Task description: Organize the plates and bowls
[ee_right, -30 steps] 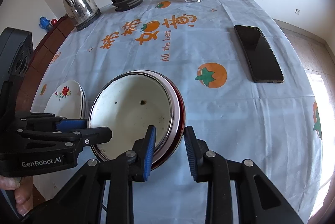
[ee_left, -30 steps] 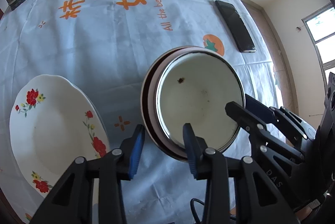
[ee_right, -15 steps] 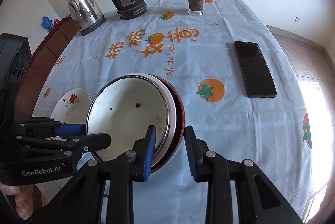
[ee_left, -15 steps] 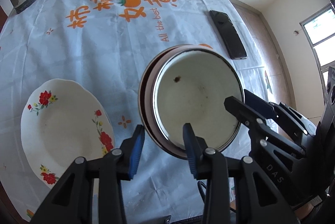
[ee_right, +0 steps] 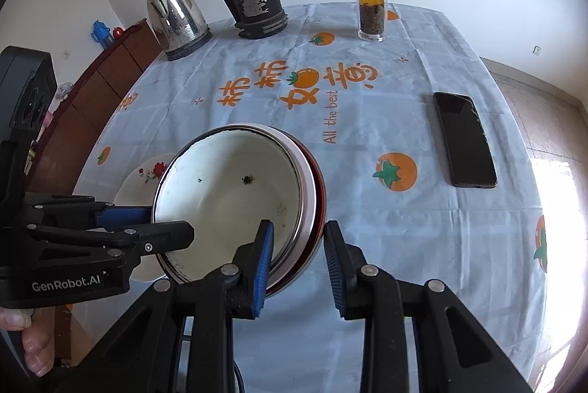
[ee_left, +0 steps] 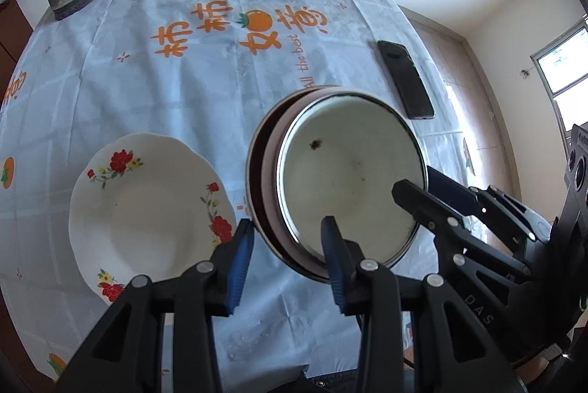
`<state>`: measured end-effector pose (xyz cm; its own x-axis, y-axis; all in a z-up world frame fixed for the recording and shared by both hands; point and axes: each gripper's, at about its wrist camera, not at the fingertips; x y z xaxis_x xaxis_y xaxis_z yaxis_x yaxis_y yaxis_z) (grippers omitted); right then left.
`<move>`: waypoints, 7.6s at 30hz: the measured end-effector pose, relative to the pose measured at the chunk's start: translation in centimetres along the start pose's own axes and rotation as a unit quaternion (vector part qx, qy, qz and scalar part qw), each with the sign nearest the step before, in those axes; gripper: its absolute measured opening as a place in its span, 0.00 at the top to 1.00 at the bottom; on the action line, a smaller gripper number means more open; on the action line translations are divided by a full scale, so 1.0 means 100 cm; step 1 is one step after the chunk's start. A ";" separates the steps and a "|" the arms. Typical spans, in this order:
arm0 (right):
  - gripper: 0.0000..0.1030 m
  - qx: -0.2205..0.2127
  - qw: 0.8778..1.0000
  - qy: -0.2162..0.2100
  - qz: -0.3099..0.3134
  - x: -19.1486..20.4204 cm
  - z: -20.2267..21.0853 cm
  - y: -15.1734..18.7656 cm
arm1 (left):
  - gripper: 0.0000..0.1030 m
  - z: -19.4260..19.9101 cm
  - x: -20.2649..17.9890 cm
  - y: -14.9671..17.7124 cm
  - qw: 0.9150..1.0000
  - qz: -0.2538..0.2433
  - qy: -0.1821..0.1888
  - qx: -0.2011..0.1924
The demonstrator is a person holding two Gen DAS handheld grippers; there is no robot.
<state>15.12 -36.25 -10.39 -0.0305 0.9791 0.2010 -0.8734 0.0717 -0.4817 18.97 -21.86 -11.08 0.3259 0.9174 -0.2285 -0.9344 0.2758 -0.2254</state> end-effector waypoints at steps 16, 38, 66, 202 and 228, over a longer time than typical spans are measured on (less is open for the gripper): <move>0.71 0.006 0.999 -0.026 0.048 0.042 -0.003 -0.004 | 0.65 0.021 0.039 0.021 0.998 0.053 -0.007 -0.019; 0.70 0.021 0.993 -0.055 0.100 0.095 -0.017 -0.003 | 0.65 0.037 0.086 0.048 0.993 0.110 -0.024 -0.032; 0.70 0.055 0.986 -0.078 0.140 0.140 -0.057 -0.009 | 0.65 0.030 0.136 0.057 0.985 0.163 -0.047 -0.019; 0.37 -0.232 0.961 -0.033 0.147 0.118 0.103 0.030 | 0.38 0.145 0.065 0.103 0.955 0.063 -0.123 -0.264; 0.37 -0.238 0.960 -0.034 0.142 0.119 0.105 0.027 | 0.28 0.149 0.059 0.096 0.954 0.050 -0.125 -0.268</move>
<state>7.30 -26.44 -0.32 -0.2804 0.9585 0.0524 -0.5041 -0.1006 -0.8578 9.78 -9.52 -0.44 0.1325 0.9896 -0.0568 -0.7289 0.0585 -0.6822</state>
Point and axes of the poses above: each gripper's, at about its wrist camera, not at the fingertips, and z roughly against the way its jaws point, x to its left, y to its underside
